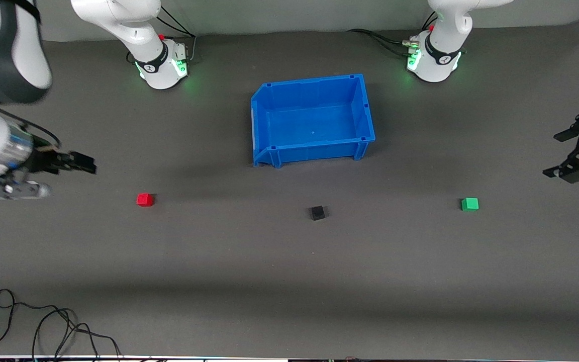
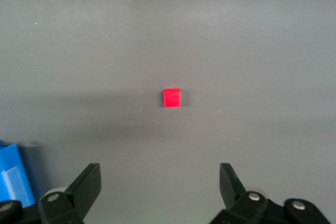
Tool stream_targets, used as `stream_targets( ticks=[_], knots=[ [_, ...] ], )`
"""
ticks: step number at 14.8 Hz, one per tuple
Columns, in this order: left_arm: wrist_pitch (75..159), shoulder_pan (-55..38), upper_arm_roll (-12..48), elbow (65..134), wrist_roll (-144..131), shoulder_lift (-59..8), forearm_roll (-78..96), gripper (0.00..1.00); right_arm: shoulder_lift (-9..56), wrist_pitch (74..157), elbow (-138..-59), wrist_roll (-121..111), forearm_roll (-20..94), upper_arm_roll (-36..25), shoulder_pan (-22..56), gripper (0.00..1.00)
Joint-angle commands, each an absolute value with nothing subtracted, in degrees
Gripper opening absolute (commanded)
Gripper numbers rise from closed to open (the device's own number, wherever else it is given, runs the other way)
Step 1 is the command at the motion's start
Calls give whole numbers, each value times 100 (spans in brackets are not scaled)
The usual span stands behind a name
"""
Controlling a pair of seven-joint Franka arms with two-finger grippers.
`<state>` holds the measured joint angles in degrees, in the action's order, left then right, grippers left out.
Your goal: Attach green and red cubes to black cube
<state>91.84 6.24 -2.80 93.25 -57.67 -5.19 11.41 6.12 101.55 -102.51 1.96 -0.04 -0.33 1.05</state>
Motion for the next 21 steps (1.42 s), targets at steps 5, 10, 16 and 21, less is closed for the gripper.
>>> stream_targets(
  ticks=[5, 10, 16, 21],
  knots=[
    [10719, 1335, -246, 10957, -6047, -519, 2266, 100, 949, 12029, -11643, 264, -26, -105, 141, 100],
    [12040, 1327, -237, 11768, -5810, -1027, 3021, 100, 1379, 13462, -12506, 264, -26, -123, 88, 100],
    [13261, 1143, -193, 11936, -4819, -1994, 3927, 100, 2152, 14816, -12849, 272, -18, -176, 88, 100],
    [13930, 1055, -193, 12181, -3676, -2478, 4700, 100, 2531, 15706, -13131, 308, -18, -176, 88, 98]
  ],
)
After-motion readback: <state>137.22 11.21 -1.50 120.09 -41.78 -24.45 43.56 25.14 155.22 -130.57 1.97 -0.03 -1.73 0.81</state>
